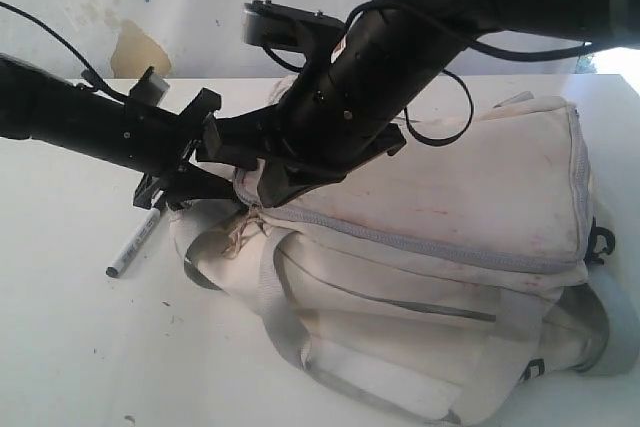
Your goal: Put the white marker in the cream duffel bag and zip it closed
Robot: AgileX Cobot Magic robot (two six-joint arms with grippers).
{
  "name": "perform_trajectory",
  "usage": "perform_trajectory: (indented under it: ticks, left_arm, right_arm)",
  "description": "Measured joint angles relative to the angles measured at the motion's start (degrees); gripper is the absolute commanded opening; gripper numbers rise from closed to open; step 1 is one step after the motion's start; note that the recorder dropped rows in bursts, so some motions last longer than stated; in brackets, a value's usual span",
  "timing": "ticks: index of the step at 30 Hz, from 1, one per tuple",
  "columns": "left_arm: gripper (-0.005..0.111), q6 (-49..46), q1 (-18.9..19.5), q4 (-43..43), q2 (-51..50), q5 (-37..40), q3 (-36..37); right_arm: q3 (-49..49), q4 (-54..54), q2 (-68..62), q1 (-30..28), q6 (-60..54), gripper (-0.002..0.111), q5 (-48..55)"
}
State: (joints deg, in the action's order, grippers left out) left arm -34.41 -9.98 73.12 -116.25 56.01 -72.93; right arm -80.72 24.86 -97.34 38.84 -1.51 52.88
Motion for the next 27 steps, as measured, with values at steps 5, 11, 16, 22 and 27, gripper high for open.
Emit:
perform_trajectory:
  ticks: [5, 11, 16, 22, 27]
  left_arm:
    - [0.004, 0.15, -0.11, 5.1, -2.24, 0.53, 0.0]
    - [0.0, 2.61, 0.23, 19.04, -3.49, 8.8, 0.0]
    - [0.0, 6.39, 0.84, 24.18, -3.49, 12.77, 0.0]
    - [0.0, 6.62, 0.84, 24.67, -3.49, 13.0, 0.0]
    - [0.0, 6.62, 0.84, 24.9, -3.49, 13.0, 0.0]
  right_arm:
    - [0.0, 0.0, 0.0, 0.0, 0.94, 0.0, -0.62]
    - [0.0, -0.7, 0.0, 0.0, 1.51, 0.0, -1.14]
    - [0.81, -1.04, 0.0, 0.0, 1.93, 0.026, -5.96]
    - [3.1, 3.92, 0.0, 0.15, 6.34, 0.053, -13.52]
    - [3.1, 4.68, -2.25, 1.97, 9.47, 0.053, -14.43]
